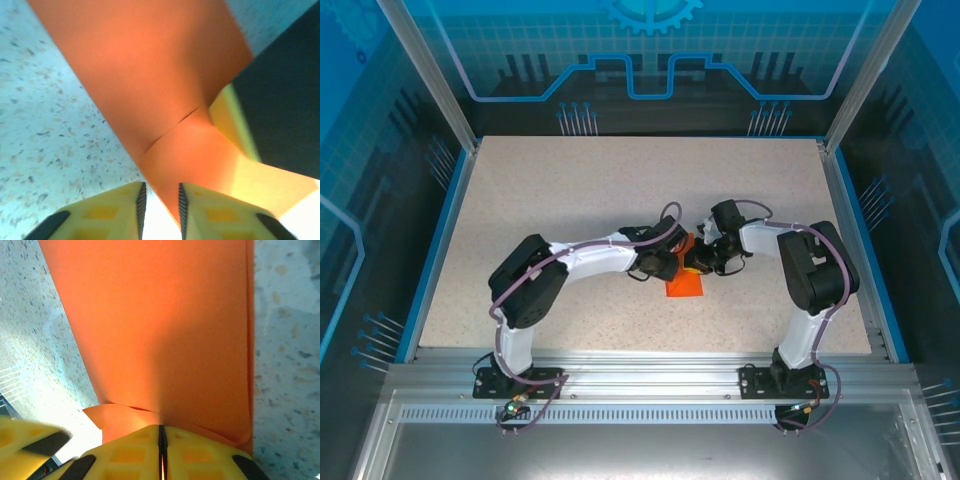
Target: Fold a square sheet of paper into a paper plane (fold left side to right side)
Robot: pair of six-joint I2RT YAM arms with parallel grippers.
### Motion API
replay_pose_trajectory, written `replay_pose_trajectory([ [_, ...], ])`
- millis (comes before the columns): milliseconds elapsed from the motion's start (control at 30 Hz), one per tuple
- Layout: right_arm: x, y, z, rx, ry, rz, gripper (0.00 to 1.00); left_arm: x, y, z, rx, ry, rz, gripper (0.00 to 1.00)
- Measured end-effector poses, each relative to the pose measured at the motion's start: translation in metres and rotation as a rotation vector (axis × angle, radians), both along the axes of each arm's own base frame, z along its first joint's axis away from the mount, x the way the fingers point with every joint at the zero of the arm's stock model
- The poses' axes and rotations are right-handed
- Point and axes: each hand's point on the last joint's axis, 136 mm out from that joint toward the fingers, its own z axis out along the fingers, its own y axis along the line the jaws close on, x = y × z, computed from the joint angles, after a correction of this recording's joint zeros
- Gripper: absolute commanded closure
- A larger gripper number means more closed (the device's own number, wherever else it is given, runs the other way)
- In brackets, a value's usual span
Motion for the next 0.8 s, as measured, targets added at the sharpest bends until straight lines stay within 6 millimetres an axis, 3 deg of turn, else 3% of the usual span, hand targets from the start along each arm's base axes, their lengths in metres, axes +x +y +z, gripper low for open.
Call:
replay_pose_trajectory([
  [167, 0.000, 0.000, 0.000, 0.003, 0.000, 0.000, 0.89, -0.006, -0.004, 0.050, -0.121, -0.054, -0.013, 0.65],
  [267, 0.000, 0.000, 0.000, 0.003, 0.000, 0.000, 0.89, -0.017, -0.011, 0.060, -0.205, -0.032, -0.029, 0.65],
  [567, 0.000, 0.000, 0.000, 0.003, 0.000, 0.000, 0.90, -0.041, -0.036, 0.022, -0.297, 0.133, -0.082, 0.65],
  [800, 0.000, 0.000, 0.000, 0.003, 0.001, -0.001, 0.89, -0.049, -0.039, -0.008, -0.272, 0.210, -0.079, 0.66],
])
